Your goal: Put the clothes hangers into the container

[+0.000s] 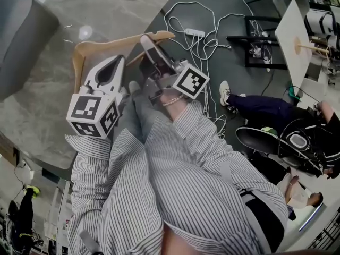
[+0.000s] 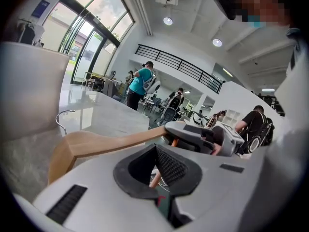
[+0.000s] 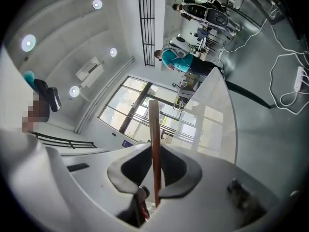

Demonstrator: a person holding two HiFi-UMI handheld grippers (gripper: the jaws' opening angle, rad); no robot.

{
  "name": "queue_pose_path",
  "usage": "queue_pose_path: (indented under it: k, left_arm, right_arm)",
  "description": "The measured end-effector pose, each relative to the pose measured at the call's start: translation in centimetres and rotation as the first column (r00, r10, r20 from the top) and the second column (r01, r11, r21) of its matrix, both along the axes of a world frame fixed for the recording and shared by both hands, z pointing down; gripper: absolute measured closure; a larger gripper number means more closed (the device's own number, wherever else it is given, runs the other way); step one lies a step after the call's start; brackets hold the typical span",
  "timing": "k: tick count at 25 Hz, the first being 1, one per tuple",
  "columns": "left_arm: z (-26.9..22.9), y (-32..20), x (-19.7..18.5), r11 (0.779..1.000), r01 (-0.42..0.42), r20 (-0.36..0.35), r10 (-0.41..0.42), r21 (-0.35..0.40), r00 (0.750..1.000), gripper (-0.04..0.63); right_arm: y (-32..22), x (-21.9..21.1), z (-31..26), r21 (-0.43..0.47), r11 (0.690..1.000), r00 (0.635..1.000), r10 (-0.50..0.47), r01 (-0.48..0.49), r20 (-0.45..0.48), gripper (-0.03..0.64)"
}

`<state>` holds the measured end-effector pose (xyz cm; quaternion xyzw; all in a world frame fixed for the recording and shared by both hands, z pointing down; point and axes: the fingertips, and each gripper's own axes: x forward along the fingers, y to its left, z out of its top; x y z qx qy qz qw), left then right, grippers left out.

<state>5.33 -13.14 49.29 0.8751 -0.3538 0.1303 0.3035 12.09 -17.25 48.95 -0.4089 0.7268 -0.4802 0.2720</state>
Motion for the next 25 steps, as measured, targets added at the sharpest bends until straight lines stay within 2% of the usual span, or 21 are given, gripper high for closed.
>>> queue_pose_path:
  k: [6, 17, 25]
  left_arm:
    - [-2.7, 0.2, -0.2, 0.999, 0.023, -0.069, -0.021, 0.029, 0.997, 0.586]
    - [-7.2, -0.7, -1.9, 0.988, 0.104, -0.087, -0.094, 0.115, 0.992, 0.586]
    - [-11.0, -1.0, -2.9, 0.966, 0.168, -0.113, -0.148, 0.195, 0.983, 0.586]
  right_arm:
    - [-0.3, -1.3, -2.9, 0.038, 0.998, 0.997, -0.054, 0.056, -0.049, 0.561]
    - [-1.1, -3.4, -9.1, 0.143, 0.98, 0.984, -0.122, 0.141, -0.132, 0.56]
    - [-0.9, -5.1, -14.3, 0.249, 0.94, 0.951, -0.17, 0.235, -0.257, 0.56]
